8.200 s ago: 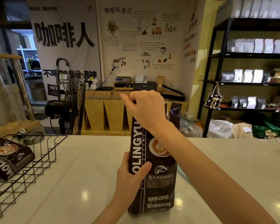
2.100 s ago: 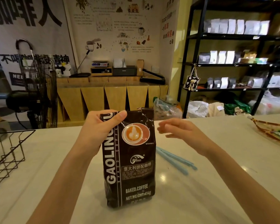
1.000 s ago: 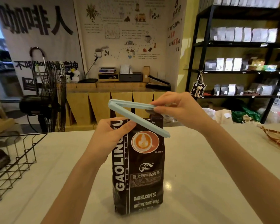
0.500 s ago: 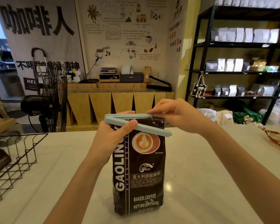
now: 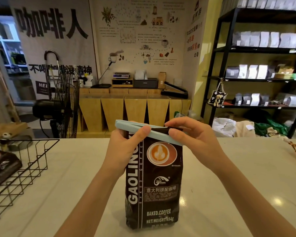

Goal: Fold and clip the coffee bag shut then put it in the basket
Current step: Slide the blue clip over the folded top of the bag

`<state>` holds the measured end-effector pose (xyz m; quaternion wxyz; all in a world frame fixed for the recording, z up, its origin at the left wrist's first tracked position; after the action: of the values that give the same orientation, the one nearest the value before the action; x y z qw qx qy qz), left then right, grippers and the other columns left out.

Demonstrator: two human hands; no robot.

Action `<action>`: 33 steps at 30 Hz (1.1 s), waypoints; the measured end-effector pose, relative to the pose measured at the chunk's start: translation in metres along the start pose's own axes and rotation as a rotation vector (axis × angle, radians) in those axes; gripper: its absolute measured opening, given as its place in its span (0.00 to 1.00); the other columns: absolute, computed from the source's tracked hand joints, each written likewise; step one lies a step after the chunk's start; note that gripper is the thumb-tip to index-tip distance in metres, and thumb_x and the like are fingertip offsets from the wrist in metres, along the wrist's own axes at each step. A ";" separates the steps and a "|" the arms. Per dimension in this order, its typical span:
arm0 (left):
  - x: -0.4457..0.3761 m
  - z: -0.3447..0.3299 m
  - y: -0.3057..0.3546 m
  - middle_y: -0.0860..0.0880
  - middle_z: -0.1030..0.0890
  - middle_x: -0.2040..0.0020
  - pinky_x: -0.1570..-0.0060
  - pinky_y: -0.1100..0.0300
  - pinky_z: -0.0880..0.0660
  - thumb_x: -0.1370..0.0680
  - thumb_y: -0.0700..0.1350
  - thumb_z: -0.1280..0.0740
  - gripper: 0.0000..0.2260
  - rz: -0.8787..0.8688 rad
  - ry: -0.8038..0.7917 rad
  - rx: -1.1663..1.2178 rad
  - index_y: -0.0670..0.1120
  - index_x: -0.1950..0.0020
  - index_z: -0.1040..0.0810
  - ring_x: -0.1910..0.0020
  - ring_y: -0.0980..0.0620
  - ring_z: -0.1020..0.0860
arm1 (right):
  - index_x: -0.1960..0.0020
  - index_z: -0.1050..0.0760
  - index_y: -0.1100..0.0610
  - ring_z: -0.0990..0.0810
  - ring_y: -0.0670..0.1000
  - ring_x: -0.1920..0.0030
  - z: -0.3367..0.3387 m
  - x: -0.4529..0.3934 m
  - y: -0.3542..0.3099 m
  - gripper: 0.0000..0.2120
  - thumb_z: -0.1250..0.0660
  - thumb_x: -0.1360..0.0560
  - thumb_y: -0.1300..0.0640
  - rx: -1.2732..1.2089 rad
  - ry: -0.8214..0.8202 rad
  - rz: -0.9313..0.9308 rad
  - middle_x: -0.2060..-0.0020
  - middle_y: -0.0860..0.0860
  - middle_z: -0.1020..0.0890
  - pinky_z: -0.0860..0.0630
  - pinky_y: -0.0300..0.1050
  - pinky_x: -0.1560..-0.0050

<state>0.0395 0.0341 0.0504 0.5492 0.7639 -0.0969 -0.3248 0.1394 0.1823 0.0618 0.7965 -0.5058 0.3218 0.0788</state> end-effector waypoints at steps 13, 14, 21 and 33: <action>0.000 0.010 0.007 0.51 0.17 0.57 0.60 0.57 0.20 0.40 0.46 0.28 0.20 -0.097 -0.057 -0.026 0.49 0.50 0.23 0.57 0.49 0.18 | 0.62 0.19 0.47 0.16 0.44 0.61 0.002 -0.008 -0.005 0.07 0.31 0.30 0.59 0.059 0.034 -0.092 0.70 0.41 0.16 0.20 0.34 0.66; 0.000 0.013 0.008 0.51 0.17 0.58 0.59 0.57 0.20 0.42 0.46 0.28 0.22 -0.125 -0.040 -0.030 0.53 0.49 0.25 0.57 0.51 0.18 | 0.62 0.19 0.48 0.16 0.44 0.62 0.003 -0.008 -0.005 0.07 0.31 0.30 0.59 0.055 0.032 -0.099 0.70 0.41 0.16 0.20 0.34 0.66; 0.008 0.021 0.001 0.55 0.20 0.64 0.66 0.61 0.20 0.42 0.50 0.28 0.14 -0.263 0.127 -0.113 0.53 0.58 0.24 0.64 0.55 0.20 | 0.57 0.18 0.52 0.17 0.41 0.57 0.003 -0.009 -0.003 0.05 0.32 0.31 0.58 0.058 0.065 -0.131 0.63 0.43 0.14 0.20 0.34 0.64; 0.008 0.003 -0.009 0.49 0.21 0.65 0.69 0.60 0.21 0.45 0.51 0.27 0.18 -0.158 0.181 -0.161 0.50 0.60 0.27 0.68 0.53 0.19 | 0.60 0.17 0.50 0.22 0.36 0.48 0.003 -0.015 -0.001 0.04 0.31 0.33 0.55 0.058 0.028 -0.194 0.53 0.41 0.17 0.23 0.39 0.53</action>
<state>0.0420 0.0315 0.0390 0.5880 0.7487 0.0401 -0.3036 0.1290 0.1877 0.0724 0.8101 -0.5124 0.2845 -0.0150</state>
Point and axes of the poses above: each hand's wrist, its own x-axis away from the middle knuckle, its own z-axis out of the back of the hand, y = z × x, the point moved 1 cm from there along -x, towards the middle knuckle
